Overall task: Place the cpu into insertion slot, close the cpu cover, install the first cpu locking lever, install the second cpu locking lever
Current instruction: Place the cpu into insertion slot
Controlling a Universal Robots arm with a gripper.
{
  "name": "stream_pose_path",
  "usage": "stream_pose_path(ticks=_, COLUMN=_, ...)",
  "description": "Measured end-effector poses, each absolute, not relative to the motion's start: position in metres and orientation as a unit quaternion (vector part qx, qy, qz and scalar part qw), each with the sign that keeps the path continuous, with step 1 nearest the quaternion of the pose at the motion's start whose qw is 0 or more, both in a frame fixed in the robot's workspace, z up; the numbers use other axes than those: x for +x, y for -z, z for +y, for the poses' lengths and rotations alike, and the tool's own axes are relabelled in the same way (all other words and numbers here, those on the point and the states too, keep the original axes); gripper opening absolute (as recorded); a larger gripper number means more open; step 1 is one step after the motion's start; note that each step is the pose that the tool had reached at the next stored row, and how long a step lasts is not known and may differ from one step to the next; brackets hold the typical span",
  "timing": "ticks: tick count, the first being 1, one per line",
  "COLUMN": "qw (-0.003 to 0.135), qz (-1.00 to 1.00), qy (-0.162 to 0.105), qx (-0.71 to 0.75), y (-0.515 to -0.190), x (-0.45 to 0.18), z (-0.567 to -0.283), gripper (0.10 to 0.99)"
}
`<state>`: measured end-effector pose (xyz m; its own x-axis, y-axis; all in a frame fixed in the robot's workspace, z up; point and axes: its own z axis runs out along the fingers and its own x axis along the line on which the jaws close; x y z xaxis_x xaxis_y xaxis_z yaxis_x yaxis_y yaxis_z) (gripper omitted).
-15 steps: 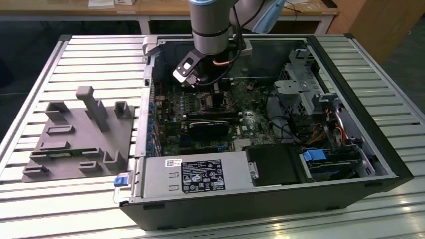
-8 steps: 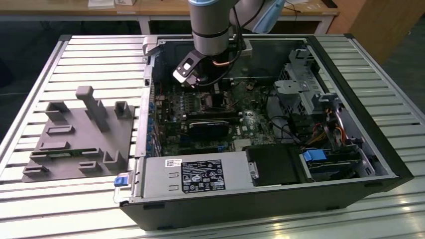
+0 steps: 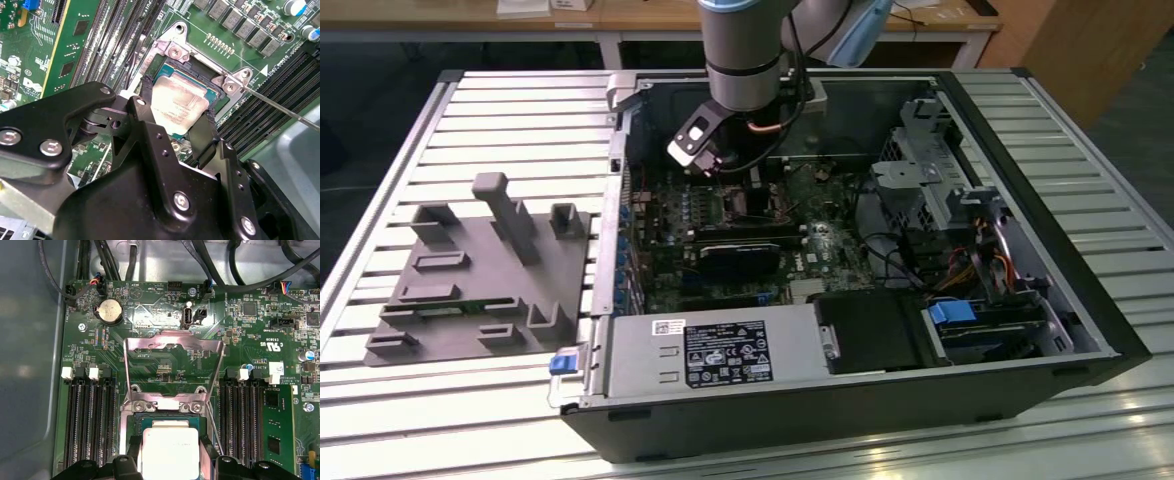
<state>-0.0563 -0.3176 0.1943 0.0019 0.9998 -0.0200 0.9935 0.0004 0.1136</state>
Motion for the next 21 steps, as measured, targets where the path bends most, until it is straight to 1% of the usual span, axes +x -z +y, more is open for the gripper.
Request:
stream_pose_path(ticks=2, qw=0.045, qz=0.706, qy=-0.036, qx=0.706, y=-0.1942, x=-0.0563, z=-0.3175, gripper=0.537)
stream_pose_path(ticks=21, qw=0.044, qz=0.706, qy=-0.036, qx=0.706, y=-0.1924, x=-0.0566, z=-0.3176, gripper=0.537)
